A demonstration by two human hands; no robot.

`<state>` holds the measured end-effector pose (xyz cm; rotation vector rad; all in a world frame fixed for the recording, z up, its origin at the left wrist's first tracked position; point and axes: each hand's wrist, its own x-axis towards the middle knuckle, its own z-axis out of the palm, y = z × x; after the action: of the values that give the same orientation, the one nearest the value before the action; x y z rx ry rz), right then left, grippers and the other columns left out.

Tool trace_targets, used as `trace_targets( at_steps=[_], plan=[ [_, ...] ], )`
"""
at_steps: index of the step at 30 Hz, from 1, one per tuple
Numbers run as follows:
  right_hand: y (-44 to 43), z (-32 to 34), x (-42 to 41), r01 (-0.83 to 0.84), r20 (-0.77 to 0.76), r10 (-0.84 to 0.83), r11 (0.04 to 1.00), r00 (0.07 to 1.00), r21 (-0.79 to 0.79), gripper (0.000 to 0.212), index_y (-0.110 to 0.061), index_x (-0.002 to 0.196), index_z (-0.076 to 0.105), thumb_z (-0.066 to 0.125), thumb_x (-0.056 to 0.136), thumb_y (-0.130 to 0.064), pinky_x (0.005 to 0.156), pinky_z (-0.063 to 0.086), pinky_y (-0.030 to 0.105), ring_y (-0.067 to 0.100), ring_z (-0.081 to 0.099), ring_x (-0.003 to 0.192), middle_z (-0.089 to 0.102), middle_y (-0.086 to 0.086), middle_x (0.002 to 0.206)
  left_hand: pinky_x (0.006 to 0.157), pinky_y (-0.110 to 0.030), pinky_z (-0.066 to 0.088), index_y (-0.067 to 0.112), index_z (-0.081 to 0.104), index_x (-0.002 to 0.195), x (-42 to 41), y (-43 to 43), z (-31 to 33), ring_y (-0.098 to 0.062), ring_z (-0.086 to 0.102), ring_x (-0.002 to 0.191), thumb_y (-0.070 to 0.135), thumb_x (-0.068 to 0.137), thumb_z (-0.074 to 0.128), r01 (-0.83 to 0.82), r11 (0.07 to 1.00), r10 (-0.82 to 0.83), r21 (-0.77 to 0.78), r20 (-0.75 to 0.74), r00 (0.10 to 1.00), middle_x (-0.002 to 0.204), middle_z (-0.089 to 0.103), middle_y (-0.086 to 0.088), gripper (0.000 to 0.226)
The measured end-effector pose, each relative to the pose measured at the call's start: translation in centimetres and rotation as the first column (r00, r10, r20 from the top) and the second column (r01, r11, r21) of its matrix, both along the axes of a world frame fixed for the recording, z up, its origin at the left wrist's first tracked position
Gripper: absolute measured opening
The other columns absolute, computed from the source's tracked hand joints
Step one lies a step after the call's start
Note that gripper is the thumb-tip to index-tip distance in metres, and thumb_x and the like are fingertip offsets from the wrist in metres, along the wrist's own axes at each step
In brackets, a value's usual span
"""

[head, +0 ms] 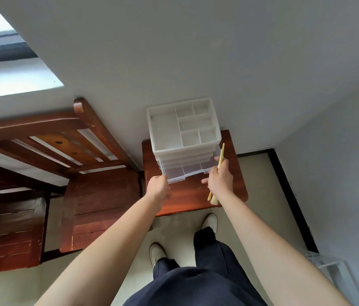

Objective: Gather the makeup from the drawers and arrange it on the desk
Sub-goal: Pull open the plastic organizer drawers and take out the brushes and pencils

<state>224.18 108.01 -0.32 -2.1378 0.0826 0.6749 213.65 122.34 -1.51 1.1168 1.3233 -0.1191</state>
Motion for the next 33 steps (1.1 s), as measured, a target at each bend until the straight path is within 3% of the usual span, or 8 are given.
trace_targets(
  at_steps=[7, 11, 13, 19, 22, 25, 29, 33],
  plan=[
    [2.8, 0.1, 3.2, -0.183, -0.04, 0.185, 0.982, 0.982, 0.051, 0.016, -0.023, 0.106, 0.045, 0.03, 0.104, -0.018, 0.074, 0.058, 0.048, 0.02, 0.073, 0.078, 0.063, -0.004, 0.085, 0.073, -0.039, 0.056, 0.008, 0.048, 0.134, 3.1, 3.4, 0.6, -0.021, 0.057, 0.111, 0.022, 0.095, 0.049, -0.193, 0.975, 0.209, -0.109, 0.16, 0.965, 0.122, 0.056, -0.006, 0.041],
    [4.1, 0.6, 5.0, -0.253, -0.087, 0.255, 0.967, 0.963, 0.038, 0.02, -0.022, 0.104, 0.047, 0.028, 0.102, -0.014, 0.075, 0.058, 0.046, 0.023, 0.072, 0.085, 0.059, -0.006, 0.084, 0.069, -0.038, 0.052, 0.013, 0.056, 0.106, 4.6, 5.0, 1.3, -0.018, 0.05, 0.085, 0.024, 0.089, 0.049, -0.216, 0.967, 0.238, -0.133, 0.185, 0.954, 0.09, 0.047, -0.001, 0.022],
    [4.0, 0.5, 5.3, -0.264, -0.105, 0.266, 0.964, 0.958, 0.031, 0.021, -0.022, 0.103, 0.048, 0.029, 0.101, -0.013, 0.077, 0.057, 0.046, 0.022, 0.073, 0.084, 0.058, -0.007, 0.087, 0.071, -0.039, 0.052, 0.012, 0.059, 0.113, 4.3, 5.2, 1.2, -0.022, 0.054, 0.091, 0.029, 0.082, 0.049, -0.17, 0.976, 0.194, -0.138, 0.182, 0.964, 0.101, 0.055, -0.005, 0.037],
    [5.1, 2.3, 5.6, -0.389, -0.001, 0.39, 0.92, 0.921, 0.04, 0.02, -0.027, 0.095, 0.048, 0.033, 0.1, -0.014, 0.063, 0.048, 0.028, 0.015, 0.07, 0.073, 0.07, -0.005, 0.094, 0.087, -0.042, 0.049, 0.025, 0.055, 0.097, 3.1, 6.2, 3.1, -0.019, 0.051, 0.099, 0.021, 0.096, 0.041, -0.042, 0.988, 0.024, 0.148, 0.126, 0.992, 0.106, 0.052, 0.0, 0.015],
    [7.5, 4.1, 5.7, -0.48, 0.065, 0.476, 0.875, 0.877, 0.068, 0.018, -0.027, 0.098, 0.049, 0.035, 0.1, -0.016, 0.061, 0.049, 0.029, 0.016, 0.069, 0.073, 0.069, -0.005, 0.092, 0.107, -0.041, 0.039, 0.023, 0.054, 0.128, 1.2, 7.7, 5.2, -0.02, 0.048, 0.121, 0.026, 0.097, 0.043, 0.012, 0.925, -0.049, 0.379, 0.087, 0.995, 0.125, 0.054, 0.003, 0.034],
    [10.9, 5.6, 4.8, -0.596, 0.148, 0.582, 0.8, 0.8, 0.075, 0.016, -0.03, 0.098, 0.05, 0.037, 0.1, -0.02, 0.07, 0.053, 0.034, 0.02, 0.069, 0.075, 0.069, -0.009, 0.09, 0.119, -0.032, 0.02, 0.012, 0.032, 0.152, -2.7, 8.4, 7.6, -0.018, 0.03, 0.145, 0.031, 0.104, 0.038, 0.102, 0.773, -0.071, 0.626, -0.074, 0.995, 0.156, 0.035, -0.003, 0.052],
    [15.7, 6.7, -0.1, -0.781, 0.23, 0.752, 0.621, 0.617, 0.065, 0.019, -0.038, 0.097, 0.05, 0.039, 0.098, -0.022, 0.08, 0.055, 0.042, 0.027, 0.069, 0.082, 0.07, -0.008, 0.09, 0.118, -0.043, 0.024, 0.015, 0.035, 0.151, -11.1, 7.6, 10.7, -0.024, 0.027, 0.147, 0.039, 0.103, 0.037, 0.206, 0.548, 0.069, 0.81, -0.29, 0.955, 0.159, 0.03, -0.009, 0.053],
    [18.6, 8.8, -8.5, -0.937, 0.317, 0.884, 0.345, 0.345, 0.057, 0.017, -0.04, 0.101, 0.049, 0.038, 0.096, -0.028, 0.085, 0.053, 0.04, 0.024, 0.068, 0.086, 0.068, -0.009, 0.097, 0.114, -0.047, 0.027, 0.016, 0.036, 0.15, -20.6, 5.1, 14.0, -0.026, 0.026, 0.146, 0.039, 0.103, 0.038, 0.22, 0.485, 0.312, 0.847, -0.402, 0.861, 0.16, 0.027, -0.009, 0.053]
  ],
)
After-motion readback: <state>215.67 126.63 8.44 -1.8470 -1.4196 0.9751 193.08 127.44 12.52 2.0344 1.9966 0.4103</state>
